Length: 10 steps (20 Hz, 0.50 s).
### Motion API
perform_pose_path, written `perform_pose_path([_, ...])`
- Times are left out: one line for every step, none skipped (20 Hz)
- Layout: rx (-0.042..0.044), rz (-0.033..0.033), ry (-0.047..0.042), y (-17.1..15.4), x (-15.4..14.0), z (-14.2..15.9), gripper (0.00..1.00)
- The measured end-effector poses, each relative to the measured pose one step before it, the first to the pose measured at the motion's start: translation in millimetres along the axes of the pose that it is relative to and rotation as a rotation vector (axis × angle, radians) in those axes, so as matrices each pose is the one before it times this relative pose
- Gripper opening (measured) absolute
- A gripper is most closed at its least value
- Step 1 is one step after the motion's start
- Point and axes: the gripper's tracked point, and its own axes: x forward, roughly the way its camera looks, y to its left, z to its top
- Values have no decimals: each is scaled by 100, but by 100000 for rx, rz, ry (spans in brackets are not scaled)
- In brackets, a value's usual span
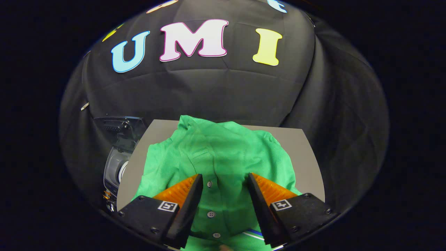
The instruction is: Put the clothes into the washing machine and then close the washing machine lid.
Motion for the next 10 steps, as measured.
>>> perform_pose_path([1111, 385, -1142, -78, -558, 477, 81])
perform_pose_path([136, -94, 1418, -92, -284, 0, 56])
perform_pose_path([-974, -580, 126, 95, 234, -218, 31])
perform_pose_path([1133, -146, -1468, -11, 661, -109, 31])
perform_pose_path([371, -132, -551, 85, -704, 349, 14])
perform_pose_path([-593, 296, -1275, -16, 69, 162, 14])
perform_pose_path([-23, 686, -1419, 9, -35, 114, 14])
perform_pose_path([1671, 1015, -2006, 59, -117, 233, 14])
perform_pose_path([2722, 1284, -2068, 66, -324, 157, 14])
perform_pose_path([3113, 1409, -2671, 133, -390, 378, 14])
